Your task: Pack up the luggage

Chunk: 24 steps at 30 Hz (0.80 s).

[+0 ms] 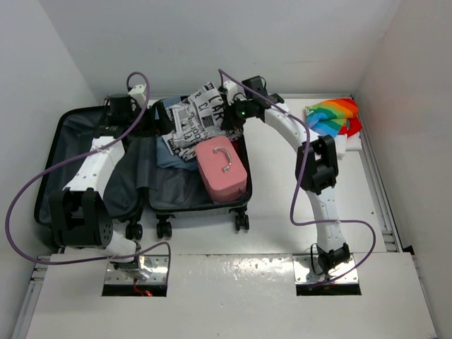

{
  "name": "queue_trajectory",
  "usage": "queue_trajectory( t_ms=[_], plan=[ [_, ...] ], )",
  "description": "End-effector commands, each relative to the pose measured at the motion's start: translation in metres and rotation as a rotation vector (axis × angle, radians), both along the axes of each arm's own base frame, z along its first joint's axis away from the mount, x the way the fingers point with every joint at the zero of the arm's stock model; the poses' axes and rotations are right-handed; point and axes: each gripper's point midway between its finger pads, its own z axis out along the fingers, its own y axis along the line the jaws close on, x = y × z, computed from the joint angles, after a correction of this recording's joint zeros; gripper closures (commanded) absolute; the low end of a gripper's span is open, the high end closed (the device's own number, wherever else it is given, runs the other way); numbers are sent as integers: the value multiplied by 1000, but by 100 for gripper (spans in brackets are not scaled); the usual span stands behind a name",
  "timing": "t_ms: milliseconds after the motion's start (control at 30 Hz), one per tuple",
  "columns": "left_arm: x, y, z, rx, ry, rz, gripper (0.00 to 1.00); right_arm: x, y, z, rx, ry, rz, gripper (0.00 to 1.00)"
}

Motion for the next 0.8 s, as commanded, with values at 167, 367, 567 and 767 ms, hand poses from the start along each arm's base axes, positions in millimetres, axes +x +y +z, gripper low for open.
queue_trajectory(
  t_ms=[167,367,567,767],
  plan=[
    [4,-5,6,21,-34,-18,4,-115,36,52,265,523,173,100],
    [26,-27,10,33,-60,-66,8,-107,25,61,250,454,135,74],
    [56,-79,18,-20,-135,-175,23,-58,0,98,297,189,12,65],
    [82,-104,-51,-51,27,-166,34,19,-24,181,516,-280,-178,76]
  ],
)
